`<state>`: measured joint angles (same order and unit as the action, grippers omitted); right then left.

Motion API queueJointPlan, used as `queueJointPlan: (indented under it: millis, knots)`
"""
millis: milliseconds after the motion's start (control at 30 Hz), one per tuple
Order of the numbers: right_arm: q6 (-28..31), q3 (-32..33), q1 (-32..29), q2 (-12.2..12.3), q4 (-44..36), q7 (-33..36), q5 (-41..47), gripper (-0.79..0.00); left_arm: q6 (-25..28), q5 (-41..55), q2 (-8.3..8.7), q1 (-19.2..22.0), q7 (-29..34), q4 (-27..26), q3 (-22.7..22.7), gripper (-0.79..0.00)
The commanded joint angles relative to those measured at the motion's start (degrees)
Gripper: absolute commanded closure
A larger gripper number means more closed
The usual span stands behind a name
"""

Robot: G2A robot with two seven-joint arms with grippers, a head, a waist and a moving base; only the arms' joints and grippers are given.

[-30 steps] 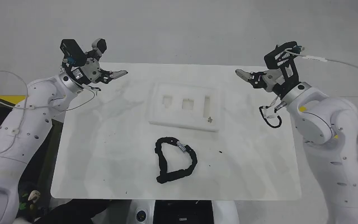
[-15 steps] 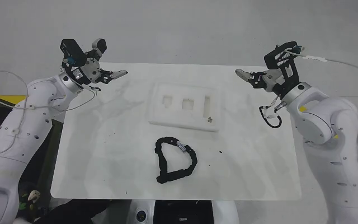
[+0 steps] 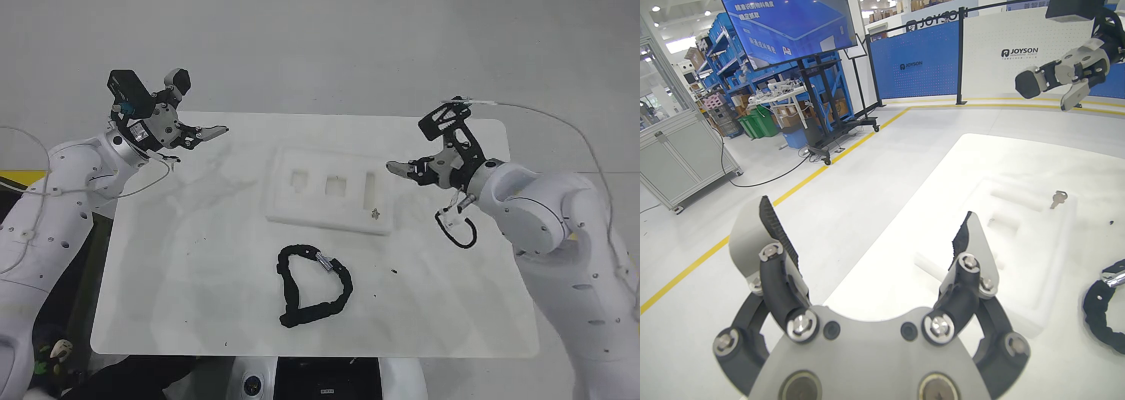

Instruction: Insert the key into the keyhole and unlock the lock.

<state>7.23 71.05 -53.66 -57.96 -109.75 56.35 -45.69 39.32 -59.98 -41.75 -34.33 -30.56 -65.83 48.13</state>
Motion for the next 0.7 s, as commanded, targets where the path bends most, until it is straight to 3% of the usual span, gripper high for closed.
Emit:
queueJointPlan:
  millis: [0, 300, 667]
  knots:
    - [-1.1, -1.2, 0.8, -0.2, 0.2, 2.4, 0.4, -0.785, 0.0, 0.0, 0.00, 0.0, 0.0, 0.0, 0.0, -0.785]
    - [-4.8, -8.6, 5.0, -1.2, 2.2, 14.6, 1.9, -0.785, 0.0, 0.0, 0.00, 0.0, 0.0, 0.0, 0.0, -0.785]
    - [-5.8, -16.4, 10.6, -3.2, 9.5, 17.5, 6.6, -0.785, 0.0, 0.0, 0.00, 0.0, 0.0, 0.0, 0.0, -0.785]
